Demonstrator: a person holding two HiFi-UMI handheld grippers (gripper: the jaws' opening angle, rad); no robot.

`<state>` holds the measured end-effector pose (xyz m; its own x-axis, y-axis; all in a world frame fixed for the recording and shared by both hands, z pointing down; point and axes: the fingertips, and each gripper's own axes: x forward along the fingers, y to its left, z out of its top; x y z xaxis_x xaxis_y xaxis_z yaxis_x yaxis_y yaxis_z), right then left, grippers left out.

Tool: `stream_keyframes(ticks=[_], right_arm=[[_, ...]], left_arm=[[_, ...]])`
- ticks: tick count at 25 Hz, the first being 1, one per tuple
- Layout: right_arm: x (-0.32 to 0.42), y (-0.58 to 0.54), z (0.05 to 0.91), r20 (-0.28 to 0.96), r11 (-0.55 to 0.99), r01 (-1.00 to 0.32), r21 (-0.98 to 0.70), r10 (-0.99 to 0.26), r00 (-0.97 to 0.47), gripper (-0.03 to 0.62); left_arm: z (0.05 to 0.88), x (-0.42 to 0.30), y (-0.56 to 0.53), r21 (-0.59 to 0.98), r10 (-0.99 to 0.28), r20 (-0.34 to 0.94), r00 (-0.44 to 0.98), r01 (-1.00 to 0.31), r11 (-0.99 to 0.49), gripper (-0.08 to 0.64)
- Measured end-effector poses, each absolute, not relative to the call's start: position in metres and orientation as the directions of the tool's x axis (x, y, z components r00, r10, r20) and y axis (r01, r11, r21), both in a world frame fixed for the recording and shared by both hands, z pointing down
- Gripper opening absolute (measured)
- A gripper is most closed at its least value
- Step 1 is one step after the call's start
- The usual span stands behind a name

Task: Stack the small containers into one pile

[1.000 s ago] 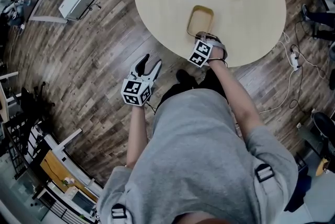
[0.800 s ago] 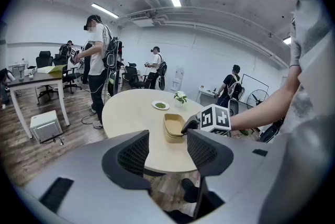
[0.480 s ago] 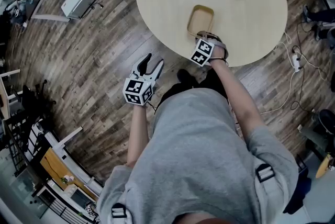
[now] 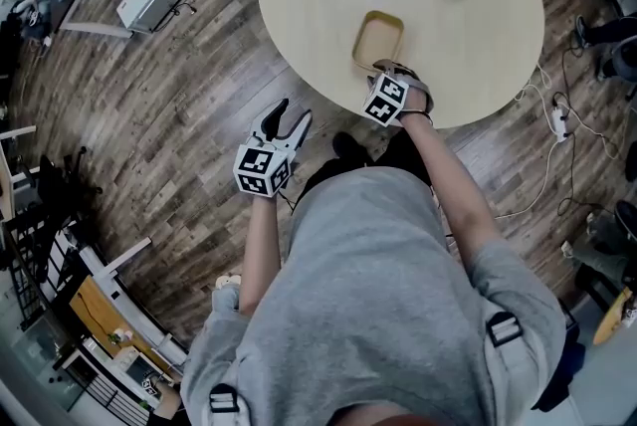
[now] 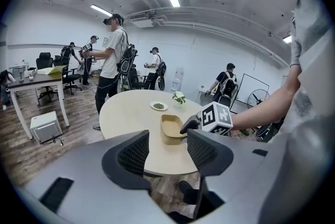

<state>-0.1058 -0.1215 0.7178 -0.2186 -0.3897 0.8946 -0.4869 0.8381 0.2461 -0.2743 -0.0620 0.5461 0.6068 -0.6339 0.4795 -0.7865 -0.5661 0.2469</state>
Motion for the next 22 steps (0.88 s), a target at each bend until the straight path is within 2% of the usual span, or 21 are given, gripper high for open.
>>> stream_keyframes(ticks=[17,22], right_arm=[[-0.056,-0.135,0.674,0.839,0.834,-0.511,0.207,-0.420,-0.346,0.126],[-0.034,-0.134,0.671,0.837,0.842,-0.509,0.176,-0.400,-0.373,0.081]], left_arm=[[0.532,-0.220,-0.082,0.258,-0.674,0.450,0.586,-0.808,-0.530,0.242],[0.529,-0.207,-0.086,0.248,-0.691,0.450,0.566,-0.823,-0.512,0.242]])
